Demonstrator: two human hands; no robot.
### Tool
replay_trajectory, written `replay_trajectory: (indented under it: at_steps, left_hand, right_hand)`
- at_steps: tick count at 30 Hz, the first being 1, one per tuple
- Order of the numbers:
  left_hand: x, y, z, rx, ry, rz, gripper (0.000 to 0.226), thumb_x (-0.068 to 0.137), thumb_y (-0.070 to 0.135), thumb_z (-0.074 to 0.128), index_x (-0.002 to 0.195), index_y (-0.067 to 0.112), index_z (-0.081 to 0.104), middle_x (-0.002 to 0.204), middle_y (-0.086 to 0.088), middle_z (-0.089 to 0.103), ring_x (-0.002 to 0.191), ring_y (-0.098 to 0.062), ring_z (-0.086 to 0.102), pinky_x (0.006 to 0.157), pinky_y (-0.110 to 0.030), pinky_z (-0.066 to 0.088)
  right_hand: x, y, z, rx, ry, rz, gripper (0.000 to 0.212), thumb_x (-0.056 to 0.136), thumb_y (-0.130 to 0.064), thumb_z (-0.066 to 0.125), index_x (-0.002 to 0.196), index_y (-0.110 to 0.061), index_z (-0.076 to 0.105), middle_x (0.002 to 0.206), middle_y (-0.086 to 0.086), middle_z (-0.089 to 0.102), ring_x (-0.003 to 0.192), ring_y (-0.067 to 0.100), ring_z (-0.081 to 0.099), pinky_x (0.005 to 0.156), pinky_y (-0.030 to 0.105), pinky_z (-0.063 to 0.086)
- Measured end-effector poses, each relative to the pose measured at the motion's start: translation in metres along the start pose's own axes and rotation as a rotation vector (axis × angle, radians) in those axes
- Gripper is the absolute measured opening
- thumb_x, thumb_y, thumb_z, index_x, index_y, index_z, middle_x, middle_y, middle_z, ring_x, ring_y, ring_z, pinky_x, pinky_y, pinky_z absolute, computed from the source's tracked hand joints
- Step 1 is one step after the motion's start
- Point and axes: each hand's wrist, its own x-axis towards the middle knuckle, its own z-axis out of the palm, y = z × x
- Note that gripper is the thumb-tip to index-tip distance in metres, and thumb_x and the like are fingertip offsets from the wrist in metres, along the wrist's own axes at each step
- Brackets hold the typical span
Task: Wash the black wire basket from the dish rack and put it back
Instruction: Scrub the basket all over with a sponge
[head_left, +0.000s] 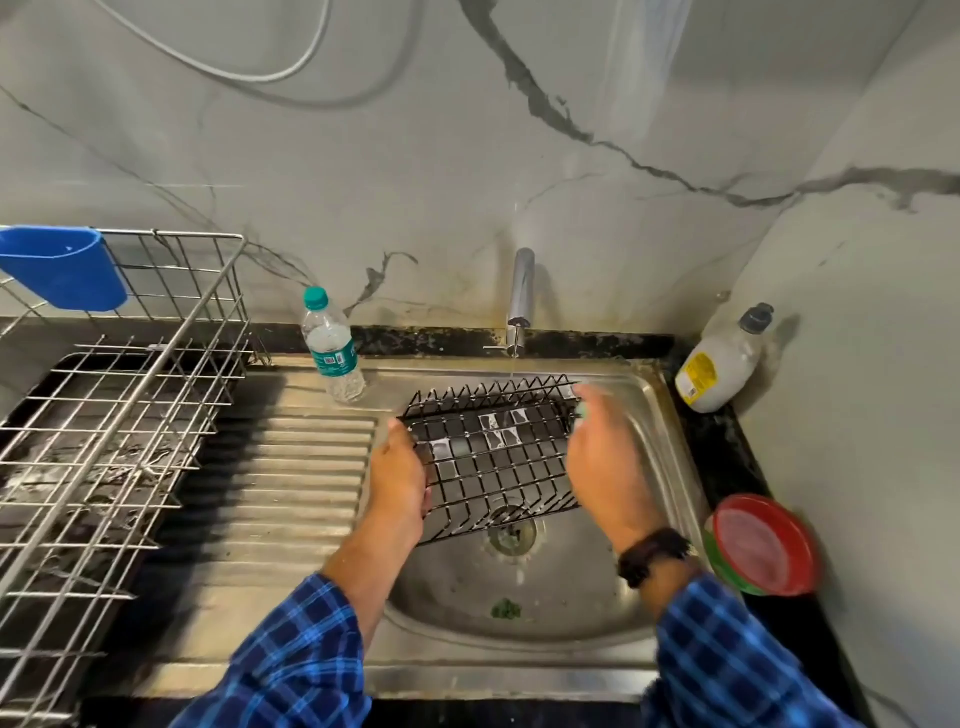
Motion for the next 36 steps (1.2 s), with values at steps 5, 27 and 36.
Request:
replay_trajectory:
  at_steps: [5, 27, 36]
  left_hand:
    - [-0.008, 0.001, 0.018, -0.068, -0.016, 0.028, 0.046, 0.107, 0.047, 0.025, 0.098, 0.021, 0.062, 0.088, -0.003, 0.062, 0.076, -0.014, 0.064, 0.068, -0.030, 0.049]
    - [0.023, 0.015, 0.008, -0.231, 0.045, -0.037, 0.041, 0.103, 0.051, 0.033, 0.082, 0.024, 0.057, 0.065, 0.003, 0.049, 0.056, -0.014, 0.043, 0.048, -0.025, 0.031]
    - [0.025, 0.015, 0.016, -0.234, 0.019, -0.032, 0.043, 0.102, 0.052, 0.034, 0.091, 0.022, 0.063, 0.083, -0.001, 0.067, 0.079, -0.022, 0.064, 0.072, -0.035, 0.054]
  right_hand:
    - [-0.007, -0.046, 0.051, -0.170, -0.343, -0.199, 0.072, 0.091, 0.017, 0.031, 0.156, -0.013, 0.022, 0.165, 0.007, 0.013, 0.153, 0.023, 0.011, 0.123, 0.035, 0.006]
    - [-0.012, 0.003, 0.007, -0.317, -0.032, -0.414, 0.036, 0.085, -0.013, 0.063, 0.120, -0.021, 0.069, 0.124, 0.002, 0.069, 0.115, 0.015, 0.065, 0.103, 0.031, 0.050]
    - [-0.040, -0.043, 0.044, -0.254, -0.137, -0.573, 0.039, 0.069, -0.008, 0.086, 0.105, -0.020, 0.075, 0.106, -0.006, 0.075, 0.099, 0.010, 0.068, 0.092, 0.024, 0.054]
